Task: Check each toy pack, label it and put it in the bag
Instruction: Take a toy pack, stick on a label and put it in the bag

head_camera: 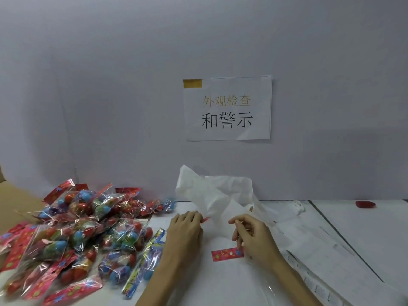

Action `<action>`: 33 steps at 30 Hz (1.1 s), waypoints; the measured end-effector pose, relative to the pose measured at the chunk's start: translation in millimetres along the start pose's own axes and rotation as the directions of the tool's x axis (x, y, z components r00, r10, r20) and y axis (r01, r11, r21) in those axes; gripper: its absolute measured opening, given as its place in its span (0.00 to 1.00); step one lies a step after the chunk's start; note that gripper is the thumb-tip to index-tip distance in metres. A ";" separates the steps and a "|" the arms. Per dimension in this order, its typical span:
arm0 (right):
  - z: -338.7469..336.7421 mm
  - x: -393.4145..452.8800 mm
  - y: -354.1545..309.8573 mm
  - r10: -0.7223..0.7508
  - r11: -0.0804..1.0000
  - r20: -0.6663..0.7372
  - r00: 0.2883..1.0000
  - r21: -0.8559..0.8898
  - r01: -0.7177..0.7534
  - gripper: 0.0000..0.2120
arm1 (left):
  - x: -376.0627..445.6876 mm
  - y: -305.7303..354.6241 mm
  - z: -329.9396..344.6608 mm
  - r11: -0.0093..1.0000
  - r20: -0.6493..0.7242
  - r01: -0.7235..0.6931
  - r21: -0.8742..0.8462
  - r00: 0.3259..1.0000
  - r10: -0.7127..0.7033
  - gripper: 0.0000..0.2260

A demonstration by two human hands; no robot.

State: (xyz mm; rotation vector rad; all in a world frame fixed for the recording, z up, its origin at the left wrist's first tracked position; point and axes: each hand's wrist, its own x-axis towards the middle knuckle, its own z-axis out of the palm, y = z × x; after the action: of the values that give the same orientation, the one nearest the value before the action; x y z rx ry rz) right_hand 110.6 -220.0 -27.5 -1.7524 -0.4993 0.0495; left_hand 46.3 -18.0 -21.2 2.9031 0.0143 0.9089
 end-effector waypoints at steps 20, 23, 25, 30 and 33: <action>-0.2 -2.1 -12.1 0.009 0.968 -0.012 1.000 0.249 -0.006 0.16 | -5.6 32.5 -4.5 0.033 0.372 0.436 -0.899 0.803 -0.467 0.19; -0.8 -4.2 -13.4 0.026 0.961 -0.040 0.999 0.276 -0.014 0.15 | -8.5 32.2 -2.5 0.053 0.349 0.421 -0.905 0.810 -0.471 0.15; -0.7 -3.5 -13.0 0.077 0.929 -0.068 0.995 0.367 -0.047 0.14 | -7.2 30.7 -3.9 0.057 0.324 0.388 -0.920 0.835 -0.445 0.13; 1.5 -1.0 -14.9 0.194 0.807 -0.010 0.981 0.570 -0.154 0.13 | -3.1 32.0 -4.6 0.063 0.289 0.342 -0.938 0.867 -0.407 0.08; 2.0 -3.8 -13.6 0.069 0.951 -0.169 0.983 0.310 -0.013 0.14 | -5.5 31.6 0.5 0.108 0.281 0.353 -0.929 0.866 -0.413 0.09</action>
State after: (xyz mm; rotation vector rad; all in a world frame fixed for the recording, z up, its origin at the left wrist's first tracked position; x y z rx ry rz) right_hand 102.4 -217.3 -16.1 -1.4444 -0.3052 -0.0008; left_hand 41.3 -49.7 -21.6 1.4919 0.1472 0.5232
